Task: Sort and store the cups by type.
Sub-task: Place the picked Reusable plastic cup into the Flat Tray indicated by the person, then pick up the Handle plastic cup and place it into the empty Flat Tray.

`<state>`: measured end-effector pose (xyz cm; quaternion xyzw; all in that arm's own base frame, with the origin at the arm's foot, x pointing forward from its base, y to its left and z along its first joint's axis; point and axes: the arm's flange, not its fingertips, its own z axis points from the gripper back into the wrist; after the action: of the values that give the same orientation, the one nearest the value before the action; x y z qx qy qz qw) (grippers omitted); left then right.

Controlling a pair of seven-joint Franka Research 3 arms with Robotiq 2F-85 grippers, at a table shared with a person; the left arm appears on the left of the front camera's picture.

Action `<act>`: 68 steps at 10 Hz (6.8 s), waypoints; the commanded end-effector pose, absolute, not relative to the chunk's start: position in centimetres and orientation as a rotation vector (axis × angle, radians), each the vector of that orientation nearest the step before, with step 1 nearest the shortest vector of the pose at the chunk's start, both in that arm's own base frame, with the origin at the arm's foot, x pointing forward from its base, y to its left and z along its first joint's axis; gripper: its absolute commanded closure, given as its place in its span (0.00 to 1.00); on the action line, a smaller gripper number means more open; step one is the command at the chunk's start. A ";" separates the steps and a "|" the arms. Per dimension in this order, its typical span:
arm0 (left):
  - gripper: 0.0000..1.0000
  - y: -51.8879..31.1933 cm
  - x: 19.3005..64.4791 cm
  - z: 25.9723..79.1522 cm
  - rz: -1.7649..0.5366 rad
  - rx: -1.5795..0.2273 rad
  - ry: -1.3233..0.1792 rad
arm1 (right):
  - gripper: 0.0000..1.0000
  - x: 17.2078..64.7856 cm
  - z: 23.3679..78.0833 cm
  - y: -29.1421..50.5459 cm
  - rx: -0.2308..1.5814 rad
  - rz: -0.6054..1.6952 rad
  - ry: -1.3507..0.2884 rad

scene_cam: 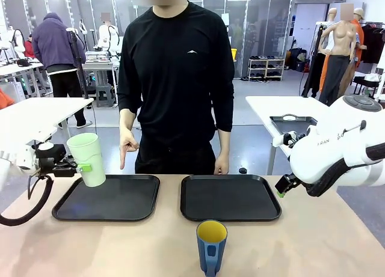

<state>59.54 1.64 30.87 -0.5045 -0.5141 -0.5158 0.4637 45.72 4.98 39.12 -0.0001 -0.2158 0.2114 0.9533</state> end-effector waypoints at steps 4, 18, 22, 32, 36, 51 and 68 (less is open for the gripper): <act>0.15 1.3 60.1 29.7 -1.281 -1.229 -1.266 | 0.00 45.8 39.2 4.9 0.008 0.423 -0.441; 0.15 2.4 64.0 21.1 -1.270 -1.229 -1.231 | 0.00 45.8 39.2 4.9 0.008 0.423 -0.441; 0.15 2.8 64.7 20.3 -1.221 -1.244 -1.208 | 0.00 45.8 39.2 4.9 0.008 0.423 -0.441; 0.00 5.9 64.1 21.2 -1.172 -1.207 -1.184 | 0.00 45.8 39.2 4.9 0.008 0.423 -0.441; 0.00 8.8 61.8 21.3 -1.134 -1.169 -1.170 | 0.00 45.8 39.2 4.9 0.008 0.423 -0.441; 0.00 14.1 59.2 22.0 -1.089 -1.121 -1.190 | 0.00 45.8 39.2 4.9 0.008 0.423 -0.441; 0.00 10.3 42.9 34.8 -1.286 -0.347 -1.129 | 0.00 45.8 39.2 4.9 0.008 0.423 -0.441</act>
<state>44.31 11.93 37.82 -0.2068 -0.5271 -0.5585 0.6062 45.72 4.99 39.12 -0.0001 -0.2158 0.2115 0.9532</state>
